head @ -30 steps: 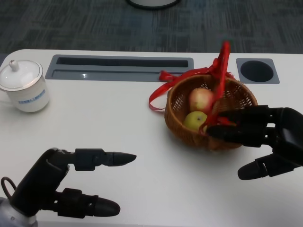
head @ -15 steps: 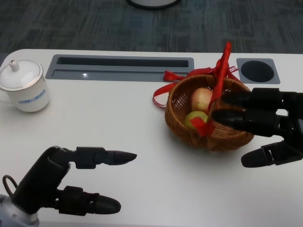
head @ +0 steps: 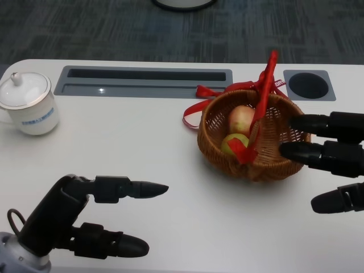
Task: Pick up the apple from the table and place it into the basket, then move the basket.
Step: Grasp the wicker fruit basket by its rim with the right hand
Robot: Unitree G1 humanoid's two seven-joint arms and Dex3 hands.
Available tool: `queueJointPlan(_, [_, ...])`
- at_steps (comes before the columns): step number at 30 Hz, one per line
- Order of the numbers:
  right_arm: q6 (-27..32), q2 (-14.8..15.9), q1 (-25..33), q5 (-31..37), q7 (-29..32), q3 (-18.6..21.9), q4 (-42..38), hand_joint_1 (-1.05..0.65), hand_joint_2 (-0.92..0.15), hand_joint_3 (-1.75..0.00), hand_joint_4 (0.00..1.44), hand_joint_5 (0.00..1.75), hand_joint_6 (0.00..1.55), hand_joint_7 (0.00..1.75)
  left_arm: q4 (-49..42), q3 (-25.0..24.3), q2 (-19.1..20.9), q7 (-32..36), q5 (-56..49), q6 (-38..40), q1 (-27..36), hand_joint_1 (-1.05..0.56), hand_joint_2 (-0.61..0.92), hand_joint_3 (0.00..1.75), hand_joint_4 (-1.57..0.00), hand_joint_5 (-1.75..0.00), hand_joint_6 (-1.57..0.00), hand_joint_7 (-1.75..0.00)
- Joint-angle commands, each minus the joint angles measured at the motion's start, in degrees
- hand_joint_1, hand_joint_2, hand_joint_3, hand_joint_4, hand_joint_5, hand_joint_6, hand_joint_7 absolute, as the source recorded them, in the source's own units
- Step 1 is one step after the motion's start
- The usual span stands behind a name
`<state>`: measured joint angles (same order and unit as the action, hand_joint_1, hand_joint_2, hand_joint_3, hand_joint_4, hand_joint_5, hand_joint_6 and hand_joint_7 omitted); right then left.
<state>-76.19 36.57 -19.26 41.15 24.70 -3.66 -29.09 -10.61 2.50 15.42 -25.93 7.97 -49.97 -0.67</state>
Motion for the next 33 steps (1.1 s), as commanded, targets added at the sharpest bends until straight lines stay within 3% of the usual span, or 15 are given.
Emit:
queueJointPlan(1, [0.05,1.43,0.23,0.45,0.38,2.28,-2.25,-0.65,-0.78,0.0,0.64,0.02,0.64,0.01,-0.21,-0.23,0.67,-0.45,0.53,-0.6,-0.26,-0.41,0.65,0.0,-1.01,-0.01,-0.92,-0.01])
queueJointPlan(8, [4.71,2.96,-6.24,3.39,-2.21,-1.37,-11.08,-0.6,-0.79,0.0,0.58,0.0,0.58,0.0,0.2,-0.16,0.7,-0.43,0.5,-0.51,-0.01,-0.41,0.65,0.0,-1.01,-0.01,-0.92,0.0])
queueJointPlan(18, [9.56,0.42,-16.65,12.26,7.17,-11.05,-21.05,-0.65,-0.76,-0.01,0.59,0.0,0.56,0.0,1.79,-0.72,1.09,0.16,-0.47,-0.65,2.11,-0.45,0.68,0.01,-1.01,0.0,-0.92,0.0])
queueJointPlan(24, [11.33,-1.2,-19.45,13.22,9.16,-15.78,-23.57,-0.68,-0.8,-0.01,0.58,0.0,0.56,0.01,1.63,-0.69,0.87,-0.07,-0.09,-0.87,2.19,-0.44,0.68,0.0,-1.01,0.0,-0.92,0.0])
queueJointPlan(33, [14.97,-4.92,-24.08,15.57,14.01,-22.84,-30.68,-0.67,-0.77,0.0,0.62,0.01,0.59,0.01,2.66,-0.6,0.96,-0.06,-0.14,-0.43,2.54,-0.44,0.68,0.0,-1.0,0.0,-0.91,0.0])
